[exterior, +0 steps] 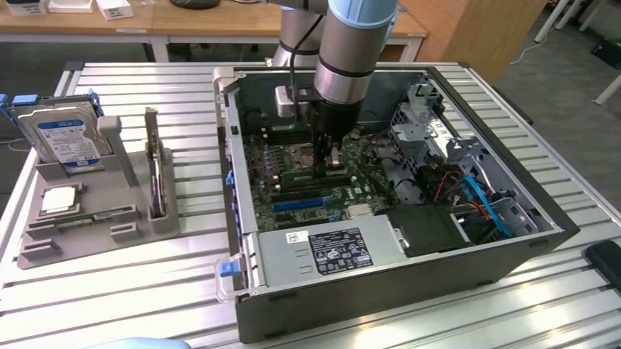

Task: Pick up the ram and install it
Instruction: 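Insert the ram into the slot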

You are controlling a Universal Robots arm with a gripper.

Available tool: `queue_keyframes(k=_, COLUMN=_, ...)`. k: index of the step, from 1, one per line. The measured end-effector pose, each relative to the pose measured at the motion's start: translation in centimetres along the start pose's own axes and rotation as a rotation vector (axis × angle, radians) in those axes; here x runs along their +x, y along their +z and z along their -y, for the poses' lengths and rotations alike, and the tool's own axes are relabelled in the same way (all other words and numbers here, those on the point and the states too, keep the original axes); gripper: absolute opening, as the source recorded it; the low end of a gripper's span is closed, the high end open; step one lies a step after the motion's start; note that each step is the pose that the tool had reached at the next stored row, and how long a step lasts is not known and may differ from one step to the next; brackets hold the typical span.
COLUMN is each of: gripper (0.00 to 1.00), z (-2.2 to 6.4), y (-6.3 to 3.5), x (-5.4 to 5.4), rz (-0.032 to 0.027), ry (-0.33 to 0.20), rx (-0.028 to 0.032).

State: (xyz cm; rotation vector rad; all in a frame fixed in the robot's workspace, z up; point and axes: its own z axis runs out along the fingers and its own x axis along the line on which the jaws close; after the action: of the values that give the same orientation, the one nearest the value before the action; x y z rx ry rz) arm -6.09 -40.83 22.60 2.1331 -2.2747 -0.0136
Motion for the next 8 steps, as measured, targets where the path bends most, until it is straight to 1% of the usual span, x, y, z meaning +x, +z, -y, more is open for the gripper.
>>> queue_keyframes(k=8, gripper=0.13, z=-0.01, y=0.05, x=0.03, rz=-0.0016, ry=0.0, rx=0.0001)
